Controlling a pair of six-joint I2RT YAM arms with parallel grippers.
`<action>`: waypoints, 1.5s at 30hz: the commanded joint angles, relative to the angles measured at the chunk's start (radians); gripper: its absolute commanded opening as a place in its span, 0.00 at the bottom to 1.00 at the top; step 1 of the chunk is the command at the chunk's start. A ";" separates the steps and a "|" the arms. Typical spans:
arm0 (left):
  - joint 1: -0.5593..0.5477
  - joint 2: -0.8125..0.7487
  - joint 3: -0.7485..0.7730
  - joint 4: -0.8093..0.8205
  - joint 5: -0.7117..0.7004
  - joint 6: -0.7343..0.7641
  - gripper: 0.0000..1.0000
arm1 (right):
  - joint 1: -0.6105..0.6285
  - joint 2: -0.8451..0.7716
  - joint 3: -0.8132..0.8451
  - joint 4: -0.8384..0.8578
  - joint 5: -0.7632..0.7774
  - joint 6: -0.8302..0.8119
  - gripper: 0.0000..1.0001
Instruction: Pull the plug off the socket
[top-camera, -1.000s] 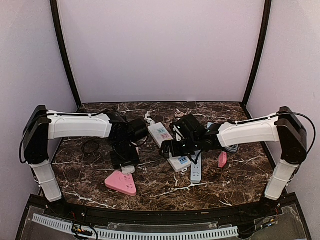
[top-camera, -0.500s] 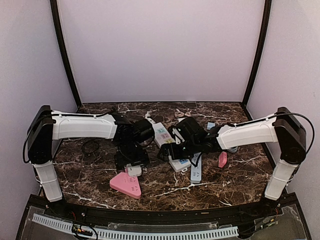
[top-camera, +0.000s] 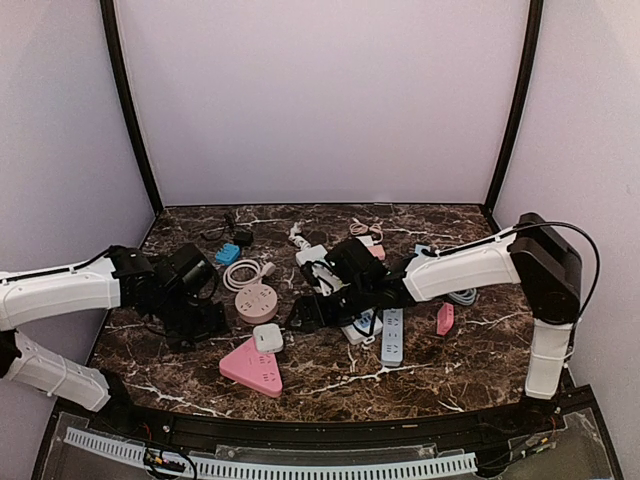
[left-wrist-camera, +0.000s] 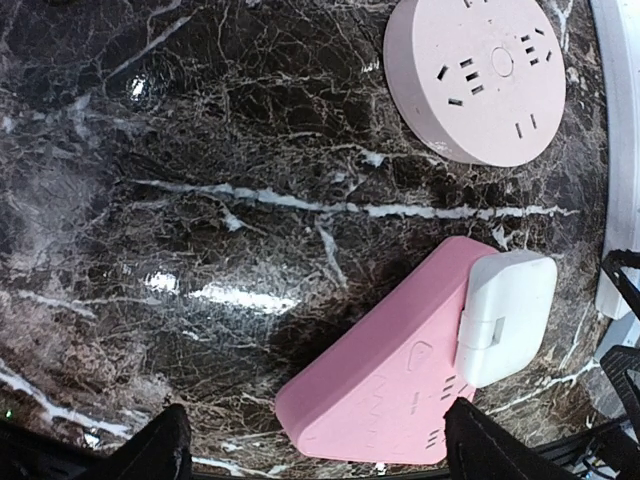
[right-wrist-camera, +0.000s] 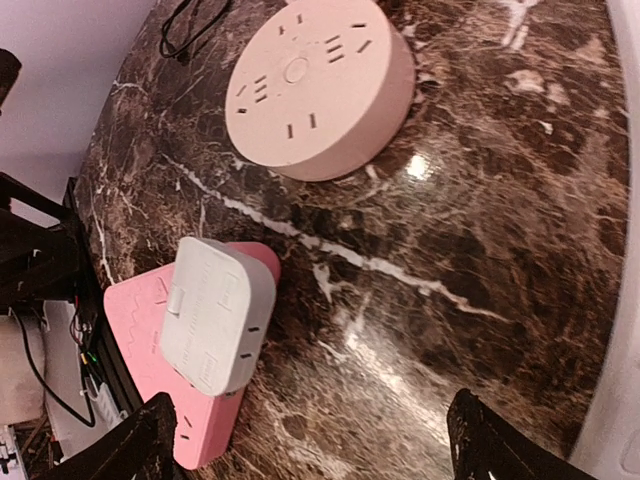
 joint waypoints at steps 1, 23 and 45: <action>0.065 -0.183 -0.184 0.189 0.125 0.110 0.85 | 0.021 0.088 0.078 0.062 -0.137 0.017 0.90; 0.083 -0.061 -0.355 0.519 0.341 0.288 0.84 | 0.039 0.265 0.176 0.204 -0.328 0.148 0.69; 0.083 0.049 -0.292 0.406 0.297 0.334 0.78 | 0.048 0.191 0.150 0.202 -0.324 0.159 0.34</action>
